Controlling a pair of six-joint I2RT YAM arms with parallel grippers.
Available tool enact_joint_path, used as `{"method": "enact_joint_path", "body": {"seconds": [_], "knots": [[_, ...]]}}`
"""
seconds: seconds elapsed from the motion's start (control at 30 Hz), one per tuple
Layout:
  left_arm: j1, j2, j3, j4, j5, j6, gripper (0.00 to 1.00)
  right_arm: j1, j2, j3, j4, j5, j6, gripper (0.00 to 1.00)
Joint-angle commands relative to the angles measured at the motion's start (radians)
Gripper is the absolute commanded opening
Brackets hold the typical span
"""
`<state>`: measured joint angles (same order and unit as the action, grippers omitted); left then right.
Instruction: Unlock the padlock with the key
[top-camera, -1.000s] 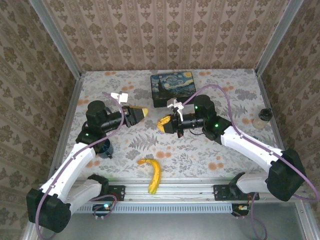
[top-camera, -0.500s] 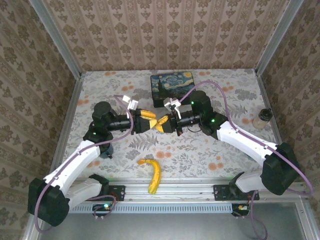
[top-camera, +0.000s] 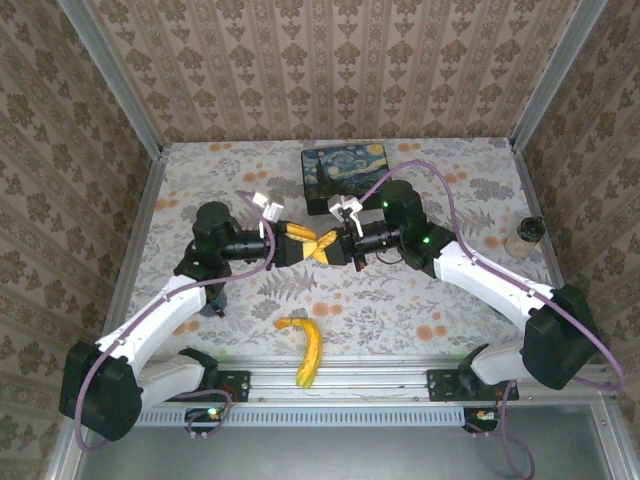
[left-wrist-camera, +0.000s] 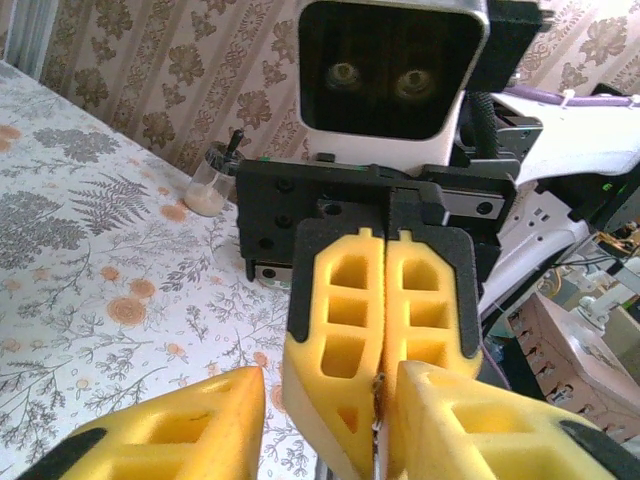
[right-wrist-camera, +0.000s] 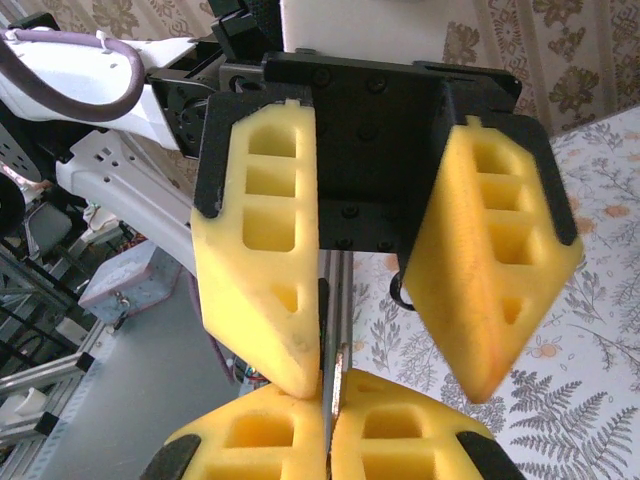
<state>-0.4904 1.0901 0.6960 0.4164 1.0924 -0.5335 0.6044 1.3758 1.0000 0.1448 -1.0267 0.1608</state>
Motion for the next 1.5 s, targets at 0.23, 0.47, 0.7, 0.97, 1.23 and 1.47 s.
{"method": "enact_joint_path", "body": {"seconds": [0.23,0.47,0.7,0.97,1.23,1.47], "knots": [[-0.022,0.027,0.031,0.048,0.037,0.007,0.27,-0.002,0.008,0.031,0.0,-0.024,0.015,0.0],[-0.028,0.043,0.036,0.078,0.037,-0.012,0.21,0.0,0.008,0.033,0.0,-0.026,0.02,0.0],[-0.028,0.057,0.039,0.1,0.04,-0.029,0.15,0.001,0.038,0.037,-0.001,-0.03,0.021,0.0],[-0.031,0.06,0.034,0.14,0.054,-0.052,0.24,0.002,0.04,0.036,0.006,-0.028,0.023,0.0],[-0.034,0.069,0.033,0.171,0.057,-0.071,0.24,0.003,0.046,0.038,0.014,-0.032,0.031,0.0],[-0.039,0.077,0.036,0.189,0.067,-0.083,0.18,0.006,0.052,0.038,0.017,-0.032,0.036,0.0]]}}
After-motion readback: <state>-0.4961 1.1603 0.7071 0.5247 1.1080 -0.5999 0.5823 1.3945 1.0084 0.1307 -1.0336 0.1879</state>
